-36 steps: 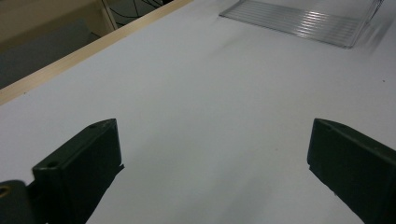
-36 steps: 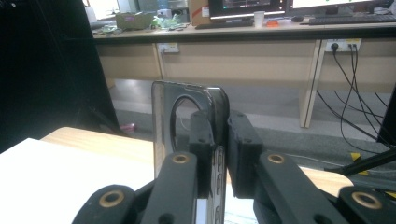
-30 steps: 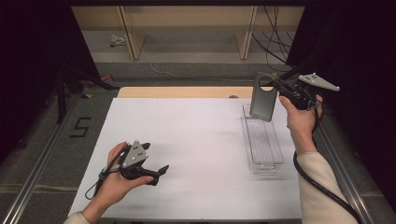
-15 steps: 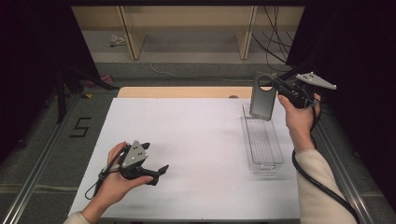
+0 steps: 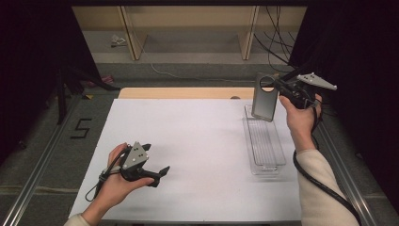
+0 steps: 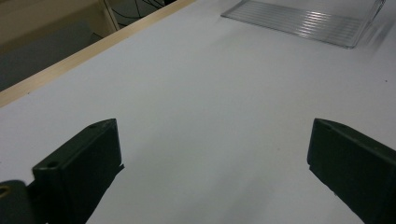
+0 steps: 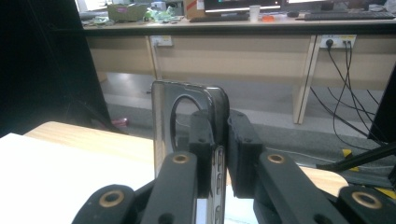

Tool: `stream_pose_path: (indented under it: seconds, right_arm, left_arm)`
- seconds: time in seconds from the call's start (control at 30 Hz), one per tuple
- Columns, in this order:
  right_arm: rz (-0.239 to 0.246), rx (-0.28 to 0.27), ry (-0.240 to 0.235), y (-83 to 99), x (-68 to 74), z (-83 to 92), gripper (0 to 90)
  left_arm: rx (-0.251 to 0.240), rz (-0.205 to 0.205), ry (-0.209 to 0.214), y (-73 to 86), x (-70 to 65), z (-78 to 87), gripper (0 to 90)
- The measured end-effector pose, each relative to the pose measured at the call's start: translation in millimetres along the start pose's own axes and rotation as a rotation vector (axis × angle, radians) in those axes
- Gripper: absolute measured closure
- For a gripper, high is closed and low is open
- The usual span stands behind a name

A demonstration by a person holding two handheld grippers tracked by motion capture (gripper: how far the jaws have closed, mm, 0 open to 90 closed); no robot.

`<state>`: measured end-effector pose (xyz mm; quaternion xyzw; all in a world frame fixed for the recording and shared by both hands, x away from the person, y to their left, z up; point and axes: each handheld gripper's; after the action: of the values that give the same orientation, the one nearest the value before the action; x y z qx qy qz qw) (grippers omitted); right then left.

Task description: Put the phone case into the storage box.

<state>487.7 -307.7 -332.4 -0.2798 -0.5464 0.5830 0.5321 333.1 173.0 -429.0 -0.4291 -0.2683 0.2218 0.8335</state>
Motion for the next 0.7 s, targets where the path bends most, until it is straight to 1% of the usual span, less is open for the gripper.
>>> stream_pose_path:
  seconds: [0.17, 0.4, 0.7]
  right_arm:
    - [-0.006, -0.002, 0.003, 0.0, -1.5, -2.3, 81.8]
    - [-0.012, 0.009, 0.009, 0.5, -4.2, -4.9, 81.8]
    - [-0.003, 0.015, 0.012, -1.5, -4.3, -8.0, 81.8]
  left_arm:
    - [0.001, -0.002, 0.002, 0.0, -0.2, -0.3, 2.5]
    - [0.000, -0.001, 0.002, -0.1, -0.1, -0.3, 2.5]
    - [0.001, -0.001, 0.001, 0.0, -0.2, -0.2, 2.5]
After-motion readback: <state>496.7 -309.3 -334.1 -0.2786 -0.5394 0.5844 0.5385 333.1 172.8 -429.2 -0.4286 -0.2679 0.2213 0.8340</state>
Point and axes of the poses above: each handheld gripper's, and its own axes: z roughly backward along the jaws, y roughly out of its underside, x roughly to its left, and after that the axes turned 11 degrees about -z, right-handed
